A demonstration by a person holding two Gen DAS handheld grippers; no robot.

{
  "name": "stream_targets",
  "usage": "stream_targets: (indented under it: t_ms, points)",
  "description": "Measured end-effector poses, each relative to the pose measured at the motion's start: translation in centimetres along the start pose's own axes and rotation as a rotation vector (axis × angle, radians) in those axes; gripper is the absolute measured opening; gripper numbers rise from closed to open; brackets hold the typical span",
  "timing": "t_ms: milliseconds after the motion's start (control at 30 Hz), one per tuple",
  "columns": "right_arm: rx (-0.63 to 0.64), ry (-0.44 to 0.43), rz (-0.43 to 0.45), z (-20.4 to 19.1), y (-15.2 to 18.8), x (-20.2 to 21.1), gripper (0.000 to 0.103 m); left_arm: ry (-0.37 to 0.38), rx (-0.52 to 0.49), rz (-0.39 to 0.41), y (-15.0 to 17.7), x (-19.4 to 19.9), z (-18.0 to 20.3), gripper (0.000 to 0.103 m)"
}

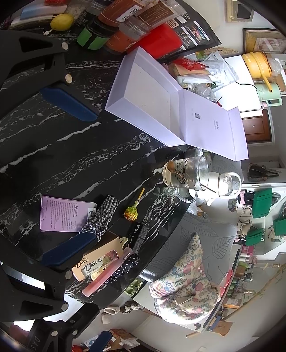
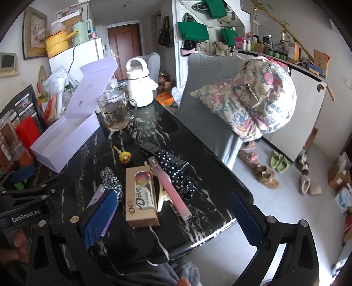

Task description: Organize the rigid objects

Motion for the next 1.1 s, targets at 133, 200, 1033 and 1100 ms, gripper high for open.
stream_targets:
  t_ms: [133, 200, 1033, 1100]
  points:
    - [0.002, -0.001, -0.001, -0.01, -0.03, -0.01, 0.103, -0.001, 0.0, -0.001, 0.01, 0.0, 0.01, 0.103]
    - [0.002, -0.002, -0.001, -0.06, -0.01, -0.03, 0.103, 0.0, 0.0, 0.0, 0.01, 0.0, 0.01, 0.103]
    - [0.003, 0.001, -0.003, -0.06, 0.04, -0.05, 0.103, 0.012, -0.007, -0.009, 0.26, 0.19, 0.45, 0.103]
    - [0.003, 0.001, -0.003, -0.06, 0.06, -0.02, 0.103, 0.014, -0.006, -0.01, 0.25, 0.2, 0.5, 0.103]
Point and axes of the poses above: each gripper's, at about its wrist camera, not at the fingertips, and x roughly against the way its jaws point, z to its right, y to its underside, the point moved 9 cm from there along -x, roughly the way its jaws point, and after that the axes turned 2 degrees about x, right-handed, at the moved point
